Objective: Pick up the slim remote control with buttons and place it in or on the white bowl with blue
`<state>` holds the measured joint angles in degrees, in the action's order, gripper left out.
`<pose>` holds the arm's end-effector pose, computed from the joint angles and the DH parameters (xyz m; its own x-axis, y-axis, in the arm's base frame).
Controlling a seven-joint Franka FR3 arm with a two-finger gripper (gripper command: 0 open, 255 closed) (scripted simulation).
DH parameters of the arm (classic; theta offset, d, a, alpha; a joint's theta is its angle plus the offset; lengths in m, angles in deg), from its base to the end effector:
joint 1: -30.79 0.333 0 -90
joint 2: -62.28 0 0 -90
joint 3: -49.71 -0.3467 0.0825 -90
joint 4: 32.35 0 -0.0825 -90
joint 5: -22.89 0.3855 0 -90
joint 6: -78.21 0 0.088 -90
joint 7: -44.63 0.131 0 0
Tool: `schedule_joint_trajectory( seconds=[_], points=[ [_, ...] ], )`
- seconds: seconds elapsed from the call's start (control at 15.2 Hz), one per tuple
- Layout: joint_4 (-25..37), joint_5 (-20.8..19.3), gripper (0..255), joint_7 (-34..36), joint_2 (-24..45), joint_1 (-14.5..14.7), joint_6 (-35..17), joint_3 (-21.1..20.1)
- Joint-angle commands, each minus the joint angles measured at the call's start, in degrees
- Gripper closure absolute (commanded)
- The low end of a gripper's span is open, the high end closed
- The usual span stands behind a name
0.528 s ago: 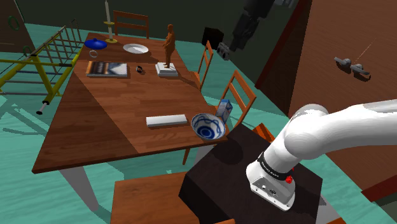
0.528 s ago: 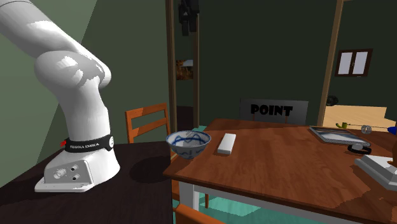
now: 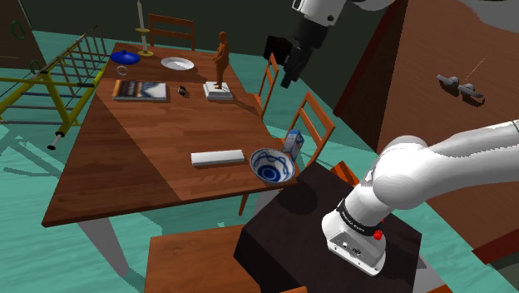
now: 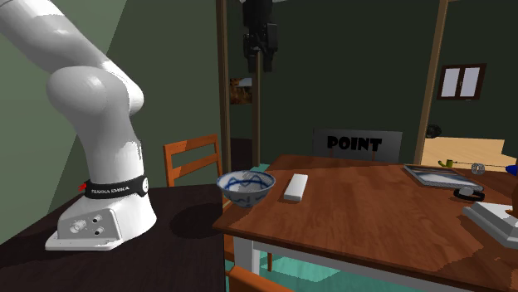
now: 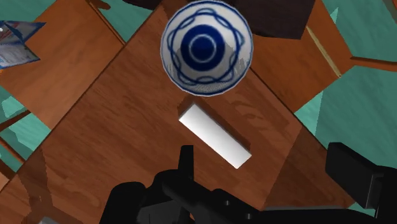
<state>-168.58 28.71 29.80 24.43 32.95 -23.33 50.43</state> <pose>0.3406 0.0190 0.5575 0.9620 0.2612 0.0798 0.2680 -0.9592 -0.0906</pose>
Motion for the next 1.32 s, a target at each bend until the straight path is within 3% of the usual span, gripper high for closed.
schedule_joint_trajectory(
  seconds=[0.0,0.59,1.25],
  points=[
    [-1.7,-0.1,0,-1.7,2.7,0.9,-4.2,-0.4],
    [-5.3,-1.4,0,-9.8,17.0,3.7,-21.3,-1.4],
    [-2.5,-4.2,0,-16.8,37.6,5.9,-38.3,-3.0]
  ],
)
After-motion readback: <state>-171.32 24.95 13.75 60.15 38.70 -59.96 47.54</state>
